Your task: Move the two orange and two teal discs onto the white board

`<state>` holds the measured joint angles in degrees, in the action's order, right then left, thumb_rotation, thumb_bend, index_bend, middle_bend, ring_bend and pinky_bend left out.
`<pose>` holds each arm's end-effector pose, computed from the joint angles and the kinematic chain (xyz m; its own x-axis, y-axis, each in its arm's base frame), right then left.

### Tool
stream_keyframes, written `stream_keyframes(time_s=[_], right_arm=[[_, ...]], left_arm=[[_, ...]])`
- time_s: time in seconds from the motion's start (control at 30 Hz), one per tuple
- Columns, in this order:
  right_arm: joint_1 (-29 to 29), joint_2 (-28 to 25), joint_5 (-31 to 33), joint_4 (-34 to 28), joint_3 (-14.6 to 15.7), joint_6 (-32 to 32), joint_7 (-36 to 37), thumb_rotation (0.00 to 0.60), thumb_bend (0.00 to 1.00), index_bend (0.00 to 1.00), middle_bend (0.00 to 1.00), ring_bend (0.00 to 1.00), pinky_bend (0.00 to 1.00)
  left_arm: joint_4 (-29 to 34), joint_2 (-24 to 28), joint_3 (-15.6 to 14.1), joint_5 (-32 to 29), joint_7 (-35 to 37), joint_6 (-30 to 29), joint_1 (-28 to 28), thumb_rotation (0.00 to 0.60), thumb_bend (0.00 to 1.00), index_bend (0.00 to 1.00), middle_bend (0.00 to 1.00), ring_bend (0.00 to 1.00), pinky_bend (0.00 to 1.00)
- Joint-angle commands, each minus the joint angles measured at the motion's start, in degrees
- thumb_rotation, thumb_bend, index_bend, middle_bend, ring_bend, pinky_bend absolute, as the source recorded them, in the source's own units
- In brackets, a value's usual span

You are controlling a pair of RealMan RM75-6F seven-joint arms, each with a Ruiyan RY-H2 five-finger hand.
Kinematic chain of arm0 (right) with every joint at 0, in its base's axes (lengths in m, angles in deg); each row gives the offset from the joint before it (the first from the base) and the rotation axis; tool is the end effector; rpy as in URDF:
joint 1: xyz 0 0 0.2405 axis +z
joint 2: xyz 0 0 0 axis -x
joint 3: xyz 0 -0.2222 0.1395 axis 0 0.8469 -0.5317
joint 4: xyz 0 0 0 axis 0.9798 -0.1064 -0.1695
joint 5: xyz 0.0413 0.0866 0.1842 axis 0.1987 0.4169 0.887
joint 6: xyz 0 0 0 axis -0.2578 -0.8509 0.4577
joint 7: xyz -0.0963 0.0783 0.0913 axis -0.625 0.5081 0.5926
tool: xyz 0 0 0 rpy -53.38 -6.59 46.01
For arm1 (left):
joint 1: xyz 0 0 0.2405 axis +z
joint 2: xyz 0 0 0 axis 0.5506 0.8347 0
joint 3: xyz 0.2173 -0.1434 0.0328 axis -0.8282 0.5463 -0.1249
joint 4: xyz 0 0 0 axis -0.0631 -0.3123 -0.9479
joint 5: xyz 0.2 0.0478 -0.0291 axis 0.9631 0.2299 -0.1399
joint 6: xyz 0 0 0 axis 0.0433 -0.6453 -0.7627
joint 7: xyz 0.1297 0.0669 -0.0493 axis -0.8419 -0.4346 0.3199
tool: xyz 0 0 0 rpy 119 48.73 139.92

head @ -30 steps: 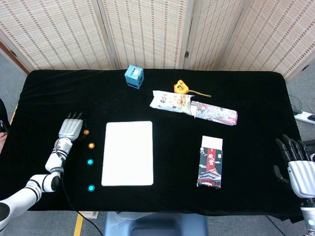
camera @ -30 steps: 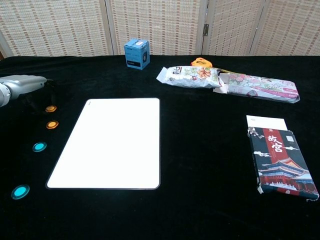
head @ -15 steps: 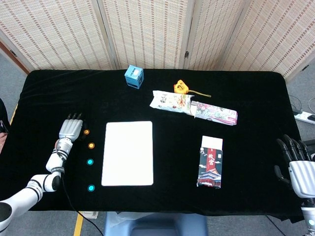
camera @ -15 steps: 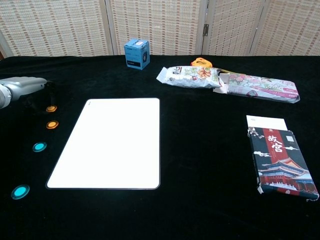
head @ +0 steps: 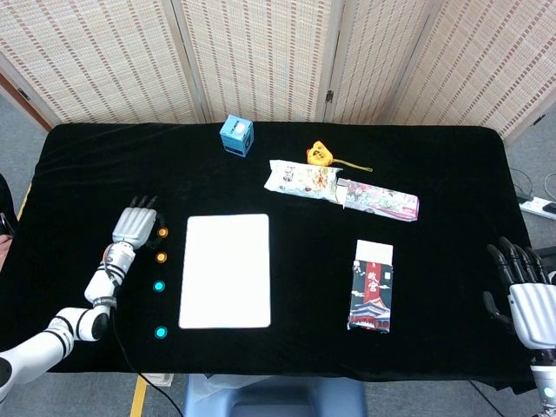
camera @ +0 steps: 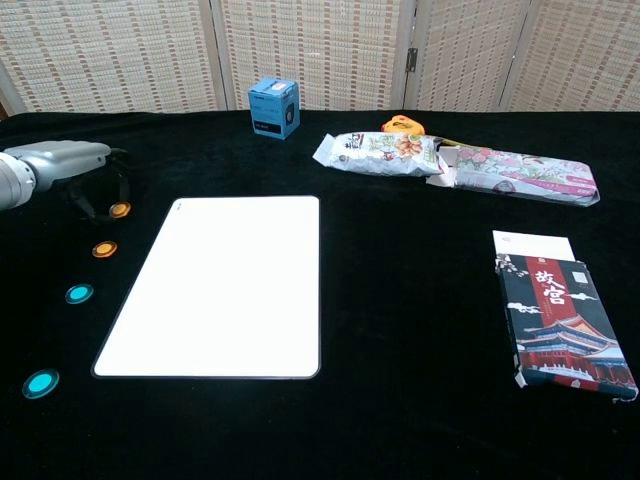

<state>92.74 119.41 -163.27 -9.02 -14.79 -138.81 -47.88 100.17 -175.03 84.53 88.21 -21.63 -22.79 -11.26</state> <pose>-0.3208 -0.1812 0.1825 0.4504 0.0190 0.8926 -0.8928 0.0051 0.4504 -0.2549 0.4406 0.0169 0.5505 0.2832 0.7853 0.8346 -0.1653 -0.5255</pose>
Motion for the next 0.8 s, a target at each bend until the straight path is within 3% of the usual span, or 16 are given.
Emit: stream_keyframes(time_s=[0.03, 0.3, 0.5, 0.7, 0.8], right_arm=[[-0.1, 0.0, 0.1, 0.0, 0.0, 0.0, 0.0, 0.600, 0.47, 0.00, 0.00, 0.00, 0.00], [-0.4, 0.1, 0.3, 0.3, 0.1, -0.1, 0.7, 0.600, 0.48, 0.00, 0.00, 0.00, 0.00], [-0.7, 0.0, 0.4, 0.6, 0.2, -0.5, 1.2, 0.600, 0.48, 0.00, 0.00, 0.00, 0.00], [-1.1, 0.1, 0.4, 0.9, 0.3, -0.8, 1.7, 0.600, 0.48, 0.00, 0.00, 0.00, 0.00], [-1.1, 0.1, 0.2, 1.0, 0.3, -1.0, 1.9, 0.600, 0.48, 0.00, 0.00, 0.00, 0.00]], left_arm=[[3.8, 1.4, 0.5, 0.9, -0.6, -0.8, -1.1, 0.600, 0.37, 0.52, 0.10, 0.00, 0.00], [11.0, 2.5, 0.8, -1.0, -5.4, 1.7, -4.5, 0.600, 0.37, 0.50, 0.10, 0.00, 0.00], [12.7, 1.7, 0.3, -4.1, -10.9, 2.5, -6.8, 0.600, 0.37, 0.49, 0.10, 0.00, 0.00], [15.0, 3.0, -0.9, -9.0, -16.3, 2.7, -7.7, 0.600, 0.37, 0.34, 0.07, 0.00, 0.00], [17.0, 4.6, -1.5, -10.5, -17.3, 1.5, -7.1, 0.600, 0.37, 0.31, 0.06, 0.00, 0.00]])
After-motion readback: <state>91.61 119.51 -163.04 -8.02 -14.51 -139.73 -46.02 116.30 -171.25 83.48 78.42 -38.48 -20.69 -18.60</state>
